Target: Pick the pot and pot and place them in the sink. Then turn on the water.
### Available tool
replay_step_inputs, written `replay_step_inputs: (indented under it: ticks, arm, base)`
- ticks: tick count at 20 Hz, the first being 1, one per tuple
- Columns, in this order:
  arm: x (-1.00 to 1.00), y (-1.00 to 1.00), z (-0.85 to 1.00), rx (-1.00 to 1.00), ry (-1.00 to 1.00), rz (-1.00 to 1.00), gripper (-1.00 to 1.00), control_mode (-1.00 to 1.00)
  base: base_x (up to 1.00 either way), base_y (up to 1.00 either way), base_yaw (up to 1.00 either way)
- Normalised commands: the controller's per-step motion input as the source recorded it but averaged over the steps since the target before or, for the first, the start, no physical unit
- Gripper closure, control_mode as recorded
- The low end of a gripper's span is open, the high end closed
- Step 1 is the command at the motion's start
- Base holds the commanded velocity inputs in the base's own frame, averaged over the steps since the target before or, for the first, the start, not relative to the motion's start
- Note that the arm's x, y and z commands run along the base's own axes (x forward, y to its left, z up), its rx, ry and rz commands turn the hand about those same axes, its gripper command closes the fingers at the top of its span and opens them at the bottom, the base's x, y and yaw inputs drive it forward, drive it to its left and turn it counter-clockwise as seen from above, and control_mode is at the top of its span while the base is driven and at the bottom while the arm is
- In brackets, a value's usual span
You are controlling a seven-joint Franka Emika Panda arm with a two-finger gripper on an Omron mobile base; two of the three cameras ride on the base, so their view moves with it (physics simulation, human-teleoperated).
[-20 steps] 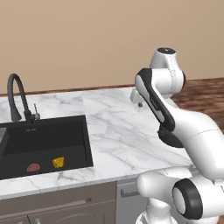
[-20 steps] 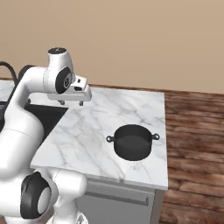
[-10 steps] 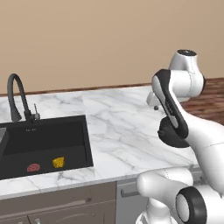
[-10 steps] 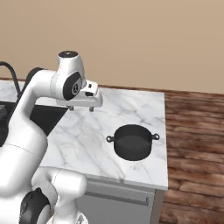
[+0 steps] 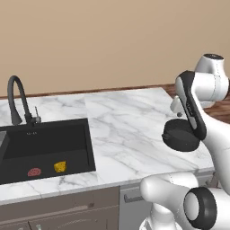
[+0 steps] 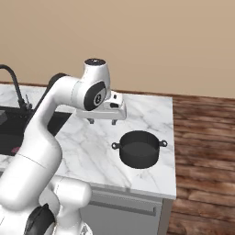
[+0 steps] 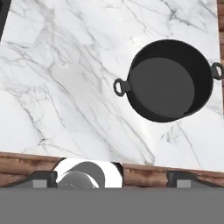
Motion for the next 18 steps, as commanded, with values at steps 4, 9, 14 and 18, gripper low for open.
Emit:
replay_step_inputs:
  ticks: [4,9,14,18]
  arm:
    - [0.00,-0.33,-0.29,-0.04,0.11,0.00,-1.00,-1.00]
    - [0.00,-0.24,-0.35,-0.06,0.09,0.00,-1.00,-1.00]
    - [0.00,-0.15,-0.31,-0.06,0.08,0.00,-1.00,-1.00]
    - [0.00,-0.07,-0.29,-0.05,0.09,0.03,-1.00,-1.00]
  base:
    - [0.00,0.00,0.00]
    - [0.00,0.00,0.00]
    - [0.00,0.00,0.00]
    - [0.00,0.00,0.00]
